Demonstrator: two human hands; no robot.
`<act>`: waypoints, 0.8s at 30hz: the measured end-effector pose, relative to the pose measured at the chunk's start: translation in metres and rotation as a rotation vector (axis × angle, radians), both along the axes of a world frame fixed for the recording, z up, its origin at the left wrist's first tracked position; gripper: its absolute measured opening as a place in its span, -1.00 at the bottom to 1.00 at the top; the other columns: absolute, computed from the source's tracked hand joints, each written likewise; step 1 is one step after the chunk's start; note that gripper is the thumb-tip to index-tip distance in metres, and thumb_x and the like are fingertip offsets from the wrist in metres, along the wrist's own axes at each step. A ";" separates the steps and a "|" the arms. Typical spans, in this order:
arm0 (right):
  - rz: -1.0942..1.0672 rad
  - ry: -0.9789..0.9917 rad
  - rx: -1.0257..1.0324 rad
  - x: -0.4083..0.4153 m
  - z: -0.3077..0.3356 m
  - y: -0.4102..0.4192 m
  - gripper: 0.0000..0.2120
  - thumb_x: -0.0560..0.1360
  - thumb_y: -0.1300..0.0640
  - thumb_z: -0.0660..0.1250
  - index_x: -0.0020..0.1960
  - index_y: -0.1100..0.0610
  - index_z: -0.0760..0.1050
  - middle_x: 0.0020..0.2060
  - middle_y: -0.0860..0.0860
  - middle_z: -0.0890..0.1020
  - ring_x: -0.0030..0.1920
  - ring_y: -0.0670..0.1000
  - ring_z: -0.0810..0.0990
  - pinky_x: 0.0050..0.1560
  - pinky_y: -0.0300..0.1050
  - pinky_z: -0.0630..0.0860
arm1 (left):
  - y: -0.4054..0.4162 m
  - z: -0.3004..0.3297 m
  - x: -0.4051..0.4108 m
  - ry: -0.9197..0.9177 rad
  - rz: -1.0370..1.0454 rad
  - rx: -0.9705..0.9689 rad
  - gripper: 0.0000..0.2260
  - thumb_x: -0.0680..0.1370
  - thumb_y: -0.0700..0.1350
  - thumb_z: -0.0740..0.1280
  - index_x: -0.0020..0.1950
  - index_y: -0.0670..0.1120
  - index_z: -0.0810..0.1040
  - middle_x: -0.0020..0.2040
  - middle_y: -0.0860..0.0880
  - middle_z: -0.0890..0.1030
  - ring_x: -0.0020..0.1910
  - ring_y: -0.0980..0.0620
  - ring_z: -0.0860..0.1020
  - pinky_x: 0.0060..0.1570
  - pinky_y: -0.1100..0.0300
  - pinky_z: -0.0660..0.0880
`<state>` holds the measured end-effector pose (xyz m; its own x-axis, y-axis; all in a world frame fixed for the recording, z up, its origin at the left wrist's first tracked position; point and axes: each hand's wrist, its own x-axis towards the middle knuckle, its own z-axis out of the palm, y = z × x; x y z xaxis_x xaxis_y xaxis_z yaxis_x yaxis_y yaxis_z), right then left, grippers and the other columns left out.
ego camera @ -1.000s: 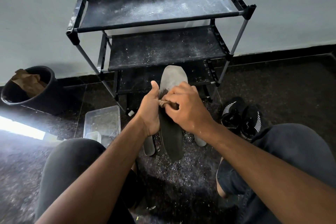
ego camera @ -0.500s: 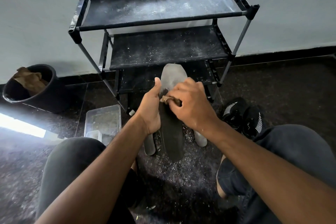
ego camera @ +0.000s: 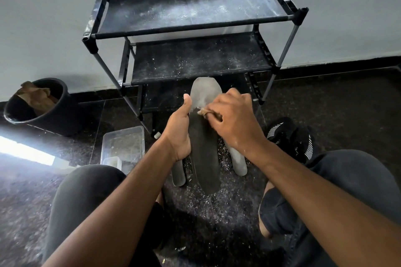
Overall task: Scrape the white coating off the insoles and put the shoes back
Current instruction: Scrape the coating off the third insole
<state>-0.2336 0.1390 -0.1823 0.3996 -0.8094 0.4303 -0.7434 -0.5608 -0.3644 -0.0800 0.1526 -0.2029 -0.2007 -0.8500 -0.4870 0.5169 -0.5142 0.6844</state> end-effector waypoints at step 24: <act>-0.031 0.028 0.001 -0.003 0.001 -0.003 -0.92 0.49 0.08 0.39 -0.13 0.06 0.64 -0.21 -0.08 0.57 -0.06 0.01 0.43 -0.04 0.01 0.32 | 0.003 0.009 -0.002 0.001 0.021 -0.039 -0.27 0.67 0.35 0.04 0.42 -0.24 0.54 0.34 -0.27 0.60 0.34 -0.18 0.59 0.36 -0.09 0.48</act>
